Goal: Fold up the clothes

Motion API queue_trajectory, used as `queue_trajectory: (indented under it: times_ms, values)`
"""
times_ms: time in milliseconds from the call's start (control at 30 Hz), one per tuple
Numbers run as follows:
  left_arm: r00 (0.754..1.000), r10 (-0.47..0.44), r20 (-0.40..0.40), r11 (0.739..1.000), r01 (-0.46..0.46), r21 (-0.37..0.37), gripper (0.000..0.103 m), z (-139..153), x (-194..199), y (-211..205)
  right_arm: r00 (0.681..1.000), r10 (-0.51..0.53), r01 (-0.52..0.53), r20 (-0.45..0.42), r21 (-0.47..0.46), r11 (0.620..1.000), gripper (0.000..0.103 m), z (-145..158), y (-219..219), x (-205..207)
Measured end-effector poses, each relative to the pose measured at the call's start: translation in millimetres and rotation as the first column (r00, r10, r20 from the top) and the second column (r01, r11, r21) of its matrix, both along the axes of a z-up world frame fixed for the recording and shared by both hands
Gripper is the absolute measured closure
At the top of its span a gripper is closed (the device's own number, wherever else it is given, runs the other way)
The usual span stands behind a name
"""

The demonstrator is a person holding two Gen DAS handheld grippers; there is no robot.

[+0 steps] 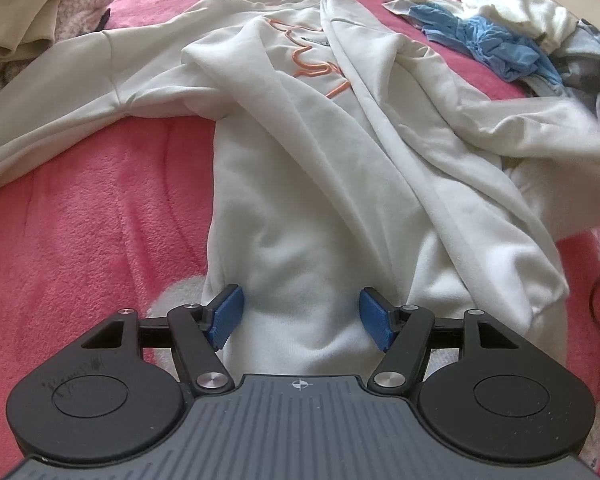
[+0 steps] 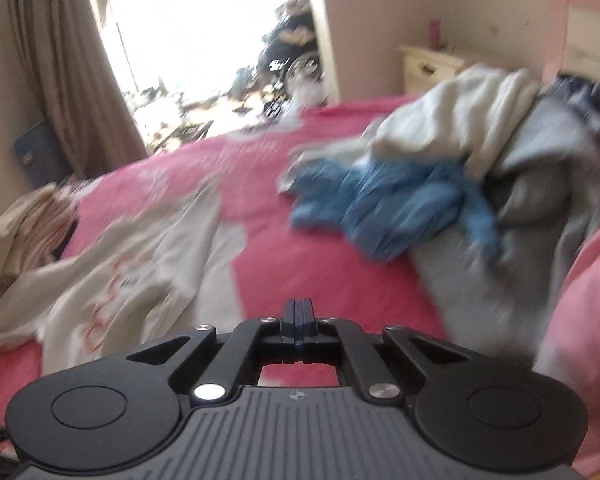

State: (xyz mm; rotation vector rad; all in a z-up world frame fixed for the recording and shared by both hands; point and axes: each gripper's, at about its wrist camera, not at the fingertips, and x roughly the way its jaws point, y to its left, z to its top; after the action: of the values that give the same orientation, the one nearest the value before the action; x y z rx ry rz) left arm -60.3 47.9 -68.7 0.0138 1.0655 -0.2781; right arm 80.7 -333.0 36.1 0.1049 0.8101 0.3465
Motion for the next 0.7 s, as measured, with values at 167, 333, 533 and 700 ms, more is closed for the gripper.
queue_trajectory:
  times_ms: [167,333,533,700]
  values:
    - [1.000,-0.004,0.002,1.000,0.004,-0.004,0.038,-1,1,0,0.997,0.056,-0.055,-0.058,0.021,0.998,0.095,-6,0,1]
    - [1.000,-0.005,0.004,1.000,0.005,0.001,0.036,-2,2,-2,0.958,0.268,-0.265,-0.103,0.036,0.963,0.062,-25,43,-30]
    - [1.000,-0.001,0.008,1.000,0.001,0.007,0.034,-3,2,-4,0.836,0.533,-0.530,-0.130,0.065,0.846,0.036,-39,109,-76]
    - [1.000,0.001,0.018,1.000,-0.001,0.006,0.034,-4,1,-4,0.775,0.611,-0.622,-0.162,-0.023,0.783,0.018,-53,131,-108]
